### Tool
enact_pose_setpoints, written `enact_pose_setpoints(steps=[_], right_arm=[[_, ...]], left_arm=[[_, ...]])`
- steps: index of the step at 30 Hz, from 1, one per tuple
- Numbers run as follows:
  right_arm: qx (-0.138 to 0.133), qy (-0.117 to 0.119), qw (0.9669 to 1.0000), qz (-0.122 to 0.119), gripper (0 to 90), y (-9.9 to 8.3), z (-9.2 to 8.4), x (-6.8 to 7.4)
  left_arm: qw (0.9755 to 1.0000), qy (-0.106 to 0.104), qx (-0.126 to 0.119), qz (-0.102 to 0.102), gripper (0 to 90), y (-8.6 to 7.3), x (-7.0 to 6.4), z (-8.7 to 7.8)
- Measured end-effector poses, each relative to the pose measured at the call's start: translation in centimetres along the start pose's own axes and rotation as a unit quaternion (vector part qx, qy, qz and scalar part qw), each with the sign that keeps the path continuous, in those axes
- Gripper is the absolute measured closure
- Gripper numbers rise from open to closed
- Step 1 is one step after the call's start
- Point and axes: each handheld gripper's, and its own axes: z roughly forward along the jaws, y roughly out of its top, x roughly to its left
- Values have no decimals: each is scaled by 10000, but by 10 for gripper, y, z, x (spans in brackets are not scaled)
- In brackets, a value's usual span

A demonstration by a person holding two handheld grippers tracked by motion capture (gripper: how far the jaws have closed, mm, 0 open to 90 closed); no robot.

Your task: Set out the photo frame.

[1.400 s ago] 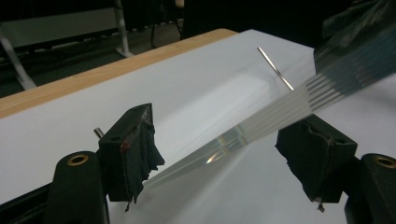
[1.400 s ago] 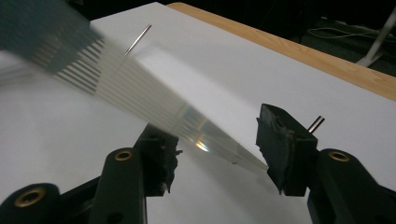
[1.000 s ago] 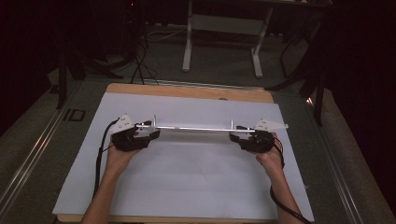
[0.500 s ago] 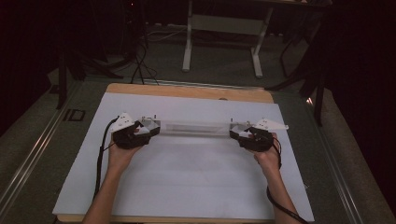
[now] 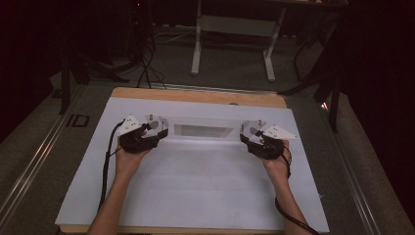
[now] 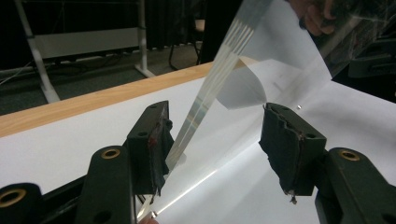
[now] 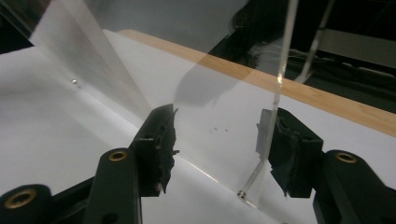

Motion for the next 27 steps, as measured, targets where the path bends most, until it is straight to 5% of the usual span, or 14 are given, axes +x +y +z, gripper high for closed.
enact_pose_setpoints(steps=[27], right_arm=[[156,-382,9987,-289,496,10,12,-2]], left_arm=[[9987,488,55,106,428,10,1,15]])
